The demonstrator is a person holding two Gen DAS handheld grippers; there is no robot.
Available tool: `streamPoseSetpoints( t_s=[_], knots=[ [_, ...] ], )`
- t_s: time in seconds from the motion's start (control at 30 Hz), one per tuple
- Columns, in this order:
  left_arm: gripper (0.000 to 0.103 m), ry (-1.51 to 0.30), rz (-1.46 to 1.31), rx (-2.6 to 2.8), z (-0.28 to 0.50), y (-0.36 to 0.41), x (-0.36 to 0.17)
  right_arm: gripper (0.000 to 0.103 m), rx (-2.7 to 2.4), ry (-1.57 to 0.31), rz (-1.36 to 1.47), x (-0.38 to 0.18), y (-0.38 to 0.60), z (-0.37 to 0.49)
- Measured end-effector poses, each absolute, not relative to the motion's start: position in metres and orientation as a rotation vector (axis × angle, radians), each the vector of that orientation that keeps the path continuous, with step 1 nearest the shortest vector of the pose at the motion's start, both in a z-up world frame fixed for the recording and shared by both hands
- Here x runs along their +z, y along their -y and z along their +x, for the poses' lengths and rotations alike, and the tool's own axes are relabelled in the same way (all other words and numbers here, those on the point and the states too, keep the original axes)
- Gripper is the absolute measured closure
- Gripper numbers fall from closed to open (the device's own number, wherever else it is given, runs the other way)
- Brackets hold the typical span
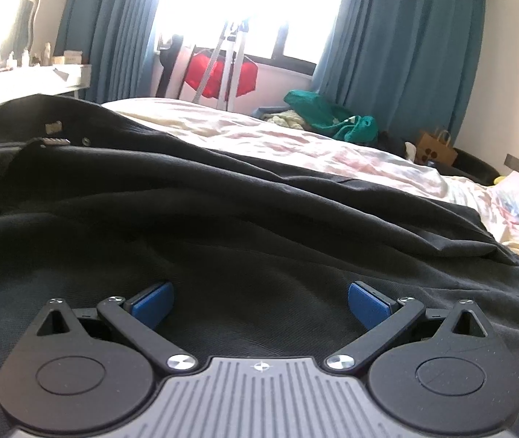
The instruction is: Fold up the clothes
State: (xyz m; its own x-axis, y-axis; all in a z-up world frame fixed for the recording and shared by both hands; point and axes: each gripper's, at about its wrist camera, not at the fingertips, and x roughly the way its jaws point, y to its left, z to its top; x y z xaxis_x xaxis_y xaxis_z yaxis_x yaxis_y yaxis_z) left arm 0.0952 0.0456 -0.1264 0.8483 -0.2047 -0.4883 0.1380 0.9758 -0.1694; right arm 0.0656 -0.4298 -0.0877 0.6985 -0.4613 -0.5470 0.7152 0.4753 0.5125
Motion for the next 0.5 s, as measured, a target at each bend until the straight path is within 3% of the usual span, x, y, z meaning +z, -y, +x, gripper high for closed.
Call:
streamPoseSetpoints(
  t_s=[0.4, 0.47, 0.5],
  knots=[
    [0.000, -0.481, -0.136, -0.110, 0.053, -0.058, -0.098, 0.091, -0.957, -0.350, 0.959, -0.070, 0.426, -0.018],
    [0.000, -0.456, -0.130, -0.102, 0.045, -0.057, -0.091, 0.073, -0.922, -0.355, 0.999, -0.075, 0.429, -0.020],
    [0.000, -0.446, -0.127, -0.100, 0.042, -0.057, -0.088, 0.053, -0.936, -0.363, 0.996, -0.076, 0.429, -0.019]
  ],
)
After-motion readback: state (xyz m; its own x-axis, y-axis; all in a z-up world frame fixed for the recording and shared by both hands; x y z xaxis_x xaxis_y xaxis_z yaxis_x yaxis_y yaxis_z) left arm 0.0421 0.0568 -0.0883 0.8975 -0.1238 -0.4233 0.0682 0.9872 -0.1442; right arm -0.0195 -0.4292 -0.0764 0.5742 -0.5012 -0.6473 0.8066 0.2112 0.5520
